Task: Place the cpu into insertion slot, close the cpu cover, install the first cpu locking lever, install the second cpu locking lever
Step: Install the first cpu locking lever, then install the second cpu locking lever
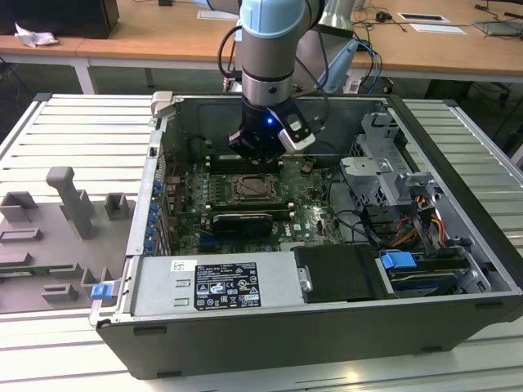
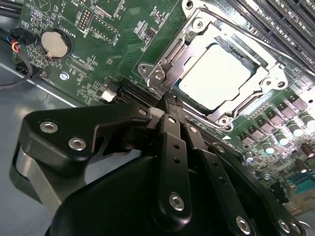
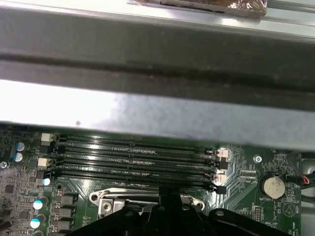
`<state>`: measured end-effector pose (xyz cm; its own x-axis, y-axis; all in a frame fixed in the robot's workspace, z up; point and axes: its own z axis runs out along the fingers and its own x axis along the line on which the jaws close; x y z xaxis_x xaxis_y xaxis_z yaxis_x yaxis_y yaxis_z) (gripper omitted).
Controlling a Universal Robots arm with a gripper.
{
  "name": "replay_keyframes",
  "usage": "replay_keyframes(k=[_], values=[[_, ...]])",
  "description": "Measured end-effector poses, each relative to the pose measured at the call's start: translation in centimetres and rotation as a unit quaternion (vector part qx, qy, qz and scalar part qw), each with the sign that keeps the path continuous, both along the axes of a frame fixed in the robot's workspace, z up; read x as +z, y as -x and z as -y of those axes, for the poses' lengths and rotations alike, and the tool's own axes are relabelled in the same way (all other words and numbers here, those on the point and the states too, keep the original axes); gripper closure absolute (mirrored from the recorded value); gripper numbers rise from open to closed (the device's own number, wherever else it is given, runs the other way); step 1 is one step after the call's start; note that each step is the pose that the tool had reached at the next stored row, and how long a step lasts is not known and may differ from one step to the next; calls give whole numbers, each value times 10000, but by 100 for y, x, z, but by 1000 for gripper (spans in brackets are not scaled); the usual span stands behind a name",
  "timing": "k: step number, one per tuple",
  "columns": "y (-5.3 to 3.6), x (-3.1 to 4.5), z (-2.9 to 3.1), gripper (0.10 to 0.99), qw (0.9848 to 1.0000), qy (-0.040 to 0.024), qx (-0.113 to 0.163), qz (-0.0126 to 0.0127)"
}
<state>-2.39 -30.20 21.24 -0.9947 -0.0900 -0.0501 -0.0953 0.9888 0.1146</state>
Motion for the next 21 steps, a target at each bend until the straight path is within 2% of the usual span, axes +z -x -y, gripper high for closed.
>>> replay_keyframes(k=[15,21], values=[[0,0,73,980,10000,0,0,0],[-1,-4,130,980,10000,0,0,0]])
